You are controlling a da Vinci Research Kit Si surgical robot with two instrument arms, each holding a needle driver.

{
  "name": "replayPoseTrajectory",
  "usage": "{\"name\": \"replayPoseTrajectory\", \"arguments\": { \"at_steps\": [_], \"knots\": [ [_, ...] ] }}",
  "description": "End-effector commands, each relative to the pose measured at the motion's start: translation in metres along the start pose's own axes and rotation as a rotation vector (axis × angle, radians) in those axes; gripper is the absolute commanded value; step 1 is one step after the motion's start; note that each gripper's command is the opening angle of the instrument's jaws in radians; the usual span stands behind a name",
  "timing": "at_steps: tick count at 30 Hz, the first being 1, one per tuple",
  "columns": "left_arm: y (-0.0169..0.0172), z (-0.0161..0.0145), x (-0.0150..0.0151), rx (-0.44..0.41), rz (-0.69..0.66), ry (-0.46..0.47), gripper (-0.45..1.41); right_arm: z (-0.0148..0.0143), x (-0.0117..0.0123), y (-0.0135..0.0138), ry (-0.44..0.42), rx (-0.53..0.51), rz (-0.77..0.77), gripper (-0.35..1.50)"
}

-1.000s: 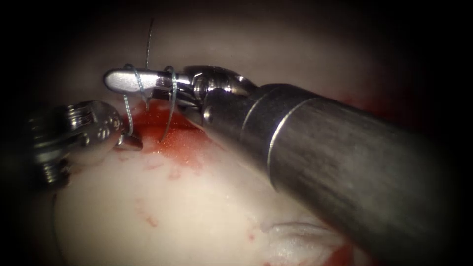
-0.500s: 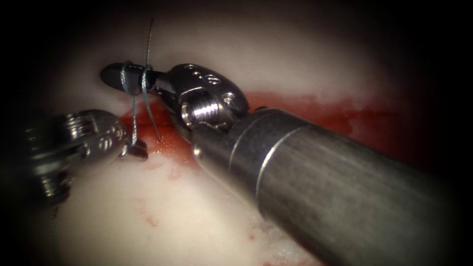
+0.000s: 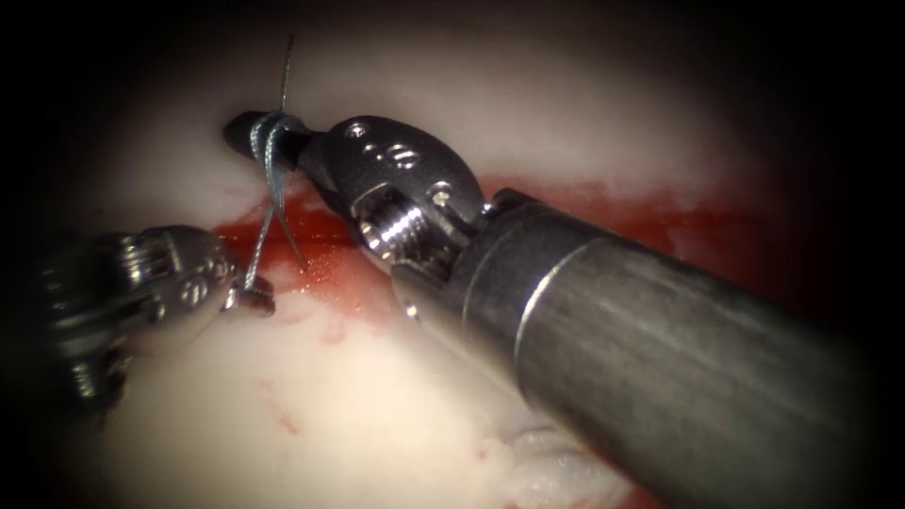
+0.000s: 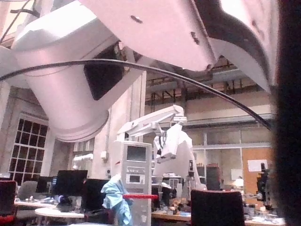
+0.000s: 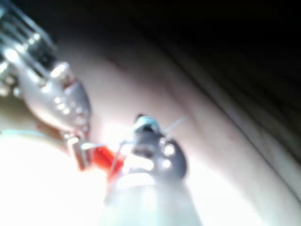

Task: Wound Closure

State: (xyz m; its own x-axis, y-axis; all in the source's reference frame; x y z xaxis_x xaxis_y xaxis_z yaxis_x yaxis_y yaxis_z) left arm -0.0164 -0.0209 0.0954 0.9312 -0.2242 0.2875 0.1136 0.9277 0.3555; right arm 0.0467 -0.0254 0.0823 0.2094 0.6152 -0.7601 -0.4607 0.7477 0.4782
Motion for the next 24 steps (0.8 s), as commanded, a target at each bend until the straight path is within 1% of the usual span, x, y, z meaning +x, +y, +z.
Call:
{"name": "replayPoseTrajectory", "arguments": {
  "at_steps": [1,3,4,8,9,11,12,13,15,17,18,20,24],
  "knots": [
    [0.001,-0.0005,-0.0008,-0.005,0.0,-0.005,-0.45,0.0008,0.0009,0.0004,0.002,0.0,-0.005,-0.35],
    [0.0007,-0.0008,-0.0002,0.0,0.01,-0.007,-0.45,0.0007,0.0006,0.0003,-0.044,-0.008,-0.032,-0.35],
    [0.0007,-0.0008,-0.0002,0.0,0.01,-0.007,-0.45,0.0007,0.0006,0.0003,-0.044,-0.008,-0.032,-0.35],
    [0.0001,-0.0018,0.0003,0.011,0.024,-0.01,-0.45,0.0007,0.0002,0.0001,-0.098,-0.017,-0.068,-0.35],
    [0.0,-0.0031,0.0002,-0.002,0.031,-0.003,-0.45,0.0007,-0.0002,-0.0003,-0.131,-0.015,-0.1,-0.35],
    [0.0001,-0.0035,0.0001,-0.009,0.031,-0.005,-0.45,0.0007,-0.0003,-0.0004,-0.138,-0.01,-0.107,-0.35],
    [0.0001,-0.0045,0.0001,-0.02,0.033,-0.013,-0.45,0.0007,-0.0005,-0.0007,-0.159,-0.01,-0.13,-0.35],
    [0.0001,-0.0045,0.0001,-0.02,0.033,-0.013,-0.45,0.0007,-0.0005,-0.0007,-0.159,-0.01,-0.13,-0.35],
    [0.0001,-0.006,0.0003,-0.041,0.035,-0.018,-0.45,0.0009,-0.0008,-0.001,-0.171,-0.011,-0.17,-0.35],
    [0.0002,-0.0064,0.0003,-0.044,0.034,-0.025,-0.45,0.0009,-0.0009,-0.0011,-0.173,-0.013,-0.183,-0.35],
    [0.0004,-0.0079,0.0003,-0.06,0.042,-0.034,-0.45,0.0012,-0.0014,-0.0013,-0.196,-0.02,-0.192,-0.35],
    [0.0006,-0.0089,0.0002,-0.073,0.043,-0.047,-0.45,0.0014,-0.0018,-0.0015,-0.211,-0.023,-0.204,-0.35],
    [0.001,-0.0103,0.0001,-0.101,0.038,-0.063,-0.45,0.0016,-0.0023,-0.0019,-0.214,-0.025,-0.21,-0.35]
  ]
}}
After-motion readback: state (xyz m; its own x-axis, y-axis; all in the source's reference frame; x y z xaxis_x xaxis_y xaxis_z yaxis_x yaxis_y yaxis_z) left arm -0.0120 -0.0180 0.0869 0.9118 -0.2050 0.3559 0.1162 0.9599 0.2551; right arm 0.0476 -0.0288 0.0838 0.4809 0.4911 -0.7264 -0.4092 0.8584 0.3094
